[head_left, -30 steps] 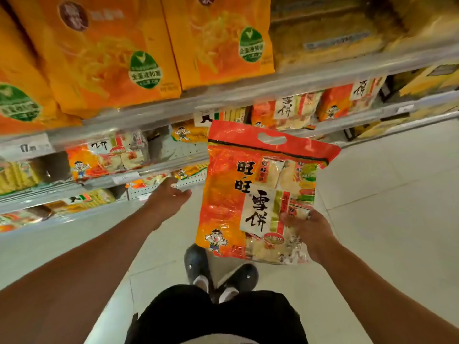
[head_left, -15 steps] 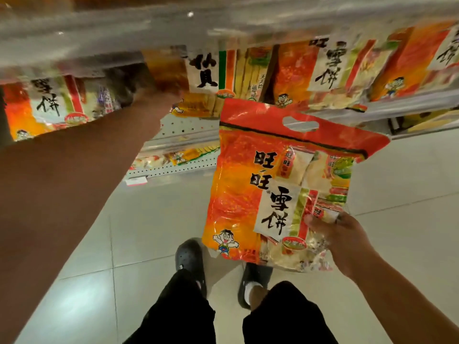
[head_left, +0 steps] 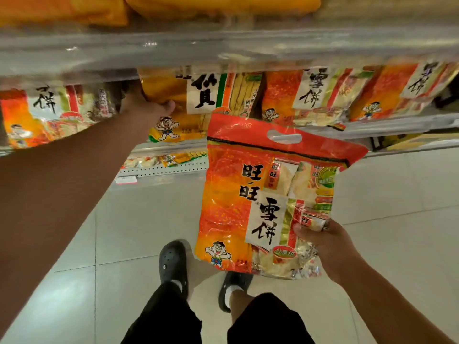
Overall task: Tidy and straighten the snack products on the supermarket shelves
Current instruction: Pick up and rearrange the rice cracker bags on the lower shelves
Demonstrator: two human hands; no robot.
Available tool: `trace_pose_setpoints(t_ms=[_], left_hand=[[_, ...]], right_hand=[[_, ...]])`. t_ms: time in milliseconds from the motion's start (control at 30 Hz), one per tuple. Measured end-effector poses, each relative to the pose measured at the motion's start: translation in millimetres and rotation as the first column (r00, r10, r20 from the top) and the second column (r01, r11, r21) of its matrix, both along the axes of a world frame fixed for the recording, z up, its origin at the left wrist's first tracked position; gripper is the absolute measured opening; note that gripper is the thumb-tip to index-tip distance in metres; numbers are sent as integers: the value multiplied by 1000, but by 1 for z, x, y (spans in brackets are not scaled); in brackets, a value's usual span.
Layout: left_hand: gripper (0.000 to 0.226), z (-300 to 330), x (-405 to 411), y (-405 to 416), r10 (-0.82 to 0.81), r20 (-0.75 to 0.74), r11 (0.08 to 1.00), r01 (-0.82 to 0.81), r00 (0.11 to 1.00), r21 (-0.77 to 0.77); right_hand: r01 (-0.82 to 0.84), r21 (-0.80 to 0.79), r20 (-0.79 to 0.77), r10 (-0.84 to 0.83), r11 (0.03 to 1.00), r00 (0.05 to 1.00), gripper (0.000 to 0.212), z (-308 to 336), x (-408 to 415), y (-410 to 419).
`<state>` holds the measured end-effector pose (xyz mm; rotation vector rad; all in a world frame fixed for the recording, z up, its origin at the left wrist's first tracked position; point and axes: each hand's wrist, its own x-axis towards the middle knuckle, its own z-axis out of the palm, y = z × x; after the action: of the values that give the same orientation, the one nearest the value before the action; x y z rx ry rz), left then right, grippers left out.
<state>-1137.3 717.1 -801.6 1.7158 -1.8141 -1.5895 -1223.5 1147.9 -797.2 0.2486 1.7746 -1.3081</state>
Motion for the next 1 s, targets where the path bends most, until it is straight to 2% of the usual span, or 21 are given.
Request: trace_pose_setpoints(t_ms=[133,267,400,500,667,833,1000], left_hand=[[62,46,14,23,-61,23,998,61,998,-19],[61,77,37,51,-35,7,999,35,999,-32],[52,88,64,85,48,-66,989,-38,997,146],[59,86,93,110,56,-113,948,-17,992,318],[59,59,167,141,118,-46,896,-86,992,436],[54,45,252,168,199,10,877,-182,980,445],[48,44,306,181,297,86,890,-309,951,336]], right_hand=[[-46,13,-19,47,999,999,50,29,-4,14],[-89,30,-3,89,996,996,49,47,-6,34],[-136,28,-25,137,990,990,49,57,-7,48],[-166,32,-24,166,986,986,51,60,-3,53],[-197,26,-37,198,980,980,51,59,24,50],[-241,28,-55,243,970,969,49,61,54,28],[-304,79,-185,313,949,932,36,53,39,-41]])
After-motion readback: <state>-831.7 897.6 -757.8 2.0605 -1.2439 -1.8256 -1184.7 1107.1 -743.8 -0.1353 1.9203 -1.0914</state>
